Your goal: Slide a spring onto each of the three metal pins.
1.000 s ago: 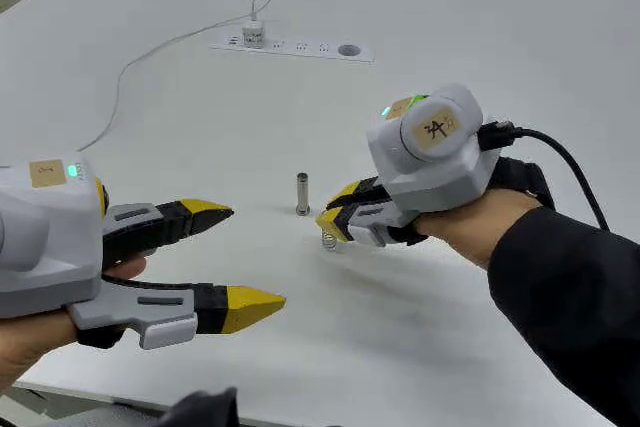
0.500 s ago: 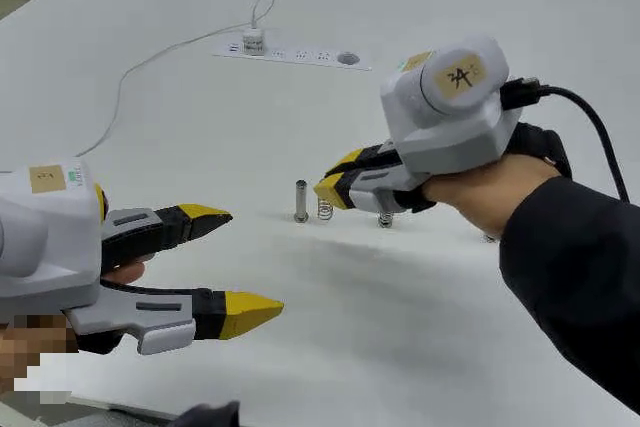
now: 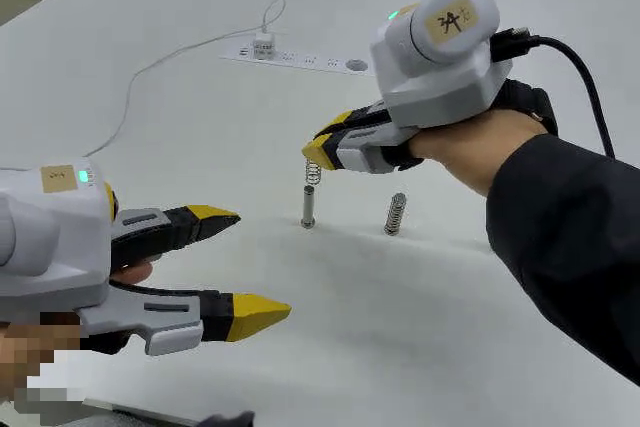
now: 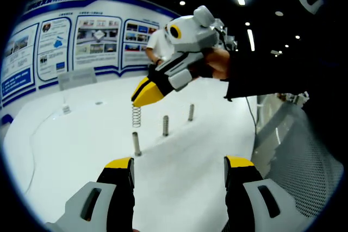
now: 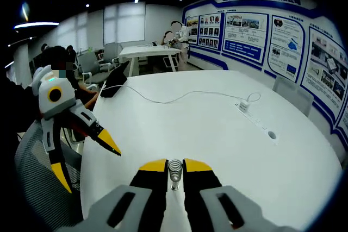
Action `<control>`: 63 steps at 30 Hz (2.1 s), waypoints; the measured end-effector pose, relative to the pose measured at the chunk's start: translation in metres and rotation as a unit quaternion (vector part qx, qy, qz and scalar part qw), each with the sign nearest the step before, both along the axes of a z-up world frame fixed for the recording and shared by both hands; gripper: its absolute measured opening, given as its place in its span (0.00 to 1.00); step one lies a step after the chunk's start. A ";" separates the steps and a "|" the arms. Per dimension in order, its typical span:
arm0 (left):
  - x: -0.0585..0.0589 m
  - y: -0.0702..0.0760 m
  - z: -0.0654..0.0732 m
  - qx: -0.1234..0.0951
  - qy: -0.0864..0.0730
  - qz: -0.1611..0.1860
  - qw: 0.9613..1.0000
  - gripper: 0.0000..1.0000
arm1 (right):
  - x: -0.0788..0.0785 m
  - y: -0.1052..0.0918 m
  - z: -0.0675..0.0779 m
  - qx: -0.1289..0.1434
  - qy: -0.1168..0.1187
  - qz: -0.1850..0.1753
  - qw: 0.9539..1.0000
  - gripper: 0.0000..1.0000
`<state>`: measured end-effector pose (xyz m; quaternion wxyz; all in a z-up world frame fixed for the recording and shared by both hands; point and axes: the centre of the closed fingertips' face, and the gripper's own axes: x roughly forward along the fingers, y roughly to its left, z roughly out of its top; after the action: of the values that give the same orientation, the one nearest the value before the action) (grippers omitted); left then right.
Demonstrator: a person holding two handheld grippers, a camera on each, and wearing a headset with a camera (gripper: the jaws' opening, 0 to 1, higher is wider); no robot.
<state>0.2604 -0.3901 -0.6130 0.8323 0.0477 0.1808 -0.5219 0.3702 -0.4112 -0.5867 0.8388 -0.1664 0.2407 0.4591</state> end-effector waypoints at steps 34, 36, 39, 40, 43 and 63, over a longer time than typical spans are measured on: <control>0.001 0.002 -0.003 0.004 0.005 0.004 1.000 0.68 | 0.010 0.001 -0.069 -0.024 0.053 -0.018 0.998 0.12; 0.001 0.002 -0.003 0.004 0.006 0.004 1.000 0.68 | 0.008 0.000 -0.072 -0.026 0.055 -0.018 0.998 0.12; 0.001 0.002 -0.004 0.006 0.006 0.004 1.000 0.68 | 0.007 0.001 -0.073 -0.025 0.055 -0.018 0.998 0.12; 0.001 0.002 -0.004 0.006 0.006 0.004 1.000 0.68 | 0.008 0.002 -0.075 -0.024 0.056 -0.018 0.998 0.12; 0.001 0.002 -0.004 0.007 0.007 0.004 1.000 0.68 | 0.006 0.001 -0.074 -0.027 0.053 -0.017 0.998 0.12; -0.001 0.000 -0.003 0.007 0.004 -0.002 1.000 0.69 | -0.014 -0.031 -0.037 -0.008 0.019 -0.030 0.999 0.18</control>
<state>0.2599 -0.3902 -0.6162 0.8304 0.0521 0.1879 -0.5219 0.3562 -0.4426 -0.6241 0.8462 -0.1569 0.2651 0.4349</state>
